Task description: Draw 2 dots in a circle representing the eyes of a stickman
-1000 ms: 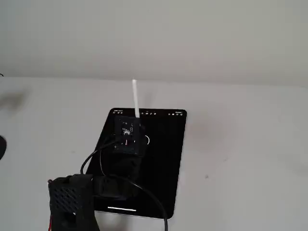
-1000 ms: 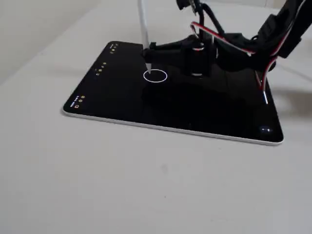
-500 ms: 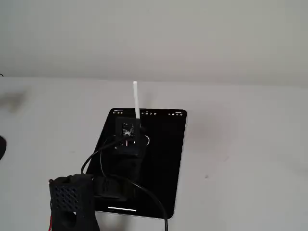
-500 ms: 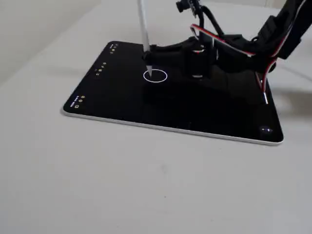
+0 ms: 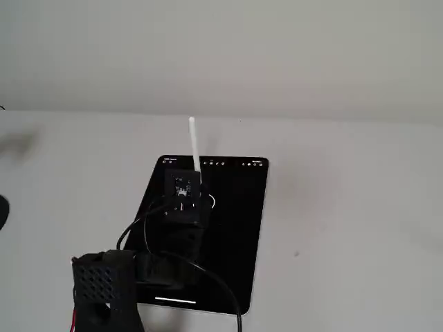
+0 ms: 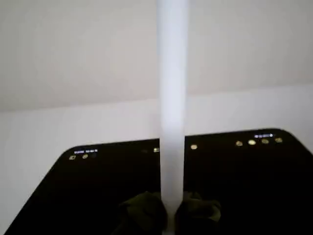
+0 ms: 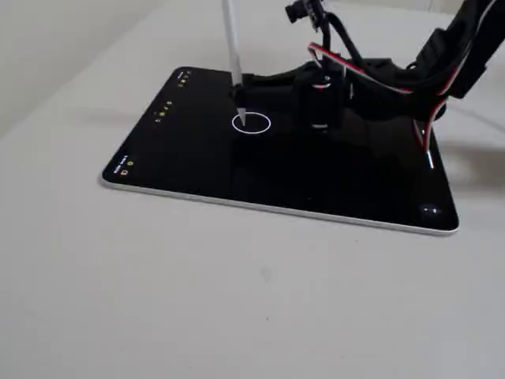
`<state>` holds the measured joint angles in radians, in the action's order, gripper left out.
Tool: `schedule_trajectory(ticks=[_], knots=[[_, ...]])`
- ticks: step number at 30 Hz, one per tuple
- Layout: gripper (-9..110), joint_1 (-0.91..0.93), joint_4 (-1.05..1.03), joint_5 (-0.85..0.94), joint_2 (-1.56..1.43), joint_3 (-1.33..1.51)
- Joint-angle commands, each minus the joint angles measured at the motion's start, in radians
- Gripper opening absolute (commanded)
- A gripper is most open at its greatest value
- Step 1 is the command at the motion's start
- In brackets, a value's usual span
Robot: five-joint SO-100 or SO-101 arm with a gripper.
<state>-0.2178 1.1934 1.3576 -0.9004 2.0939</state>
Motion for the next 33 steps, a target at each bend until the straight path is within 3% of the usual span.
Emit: schedule_trajectory(ticks=[1, 9, 33], knots=[[0, 0.017, -0.063, -0.060, -0.186, 0.006], [0, 0.061, -0.245, -0.187, -0.413, 0.044], [0, 0.011, -0.132, -0.008, -0.175, 0.034]])
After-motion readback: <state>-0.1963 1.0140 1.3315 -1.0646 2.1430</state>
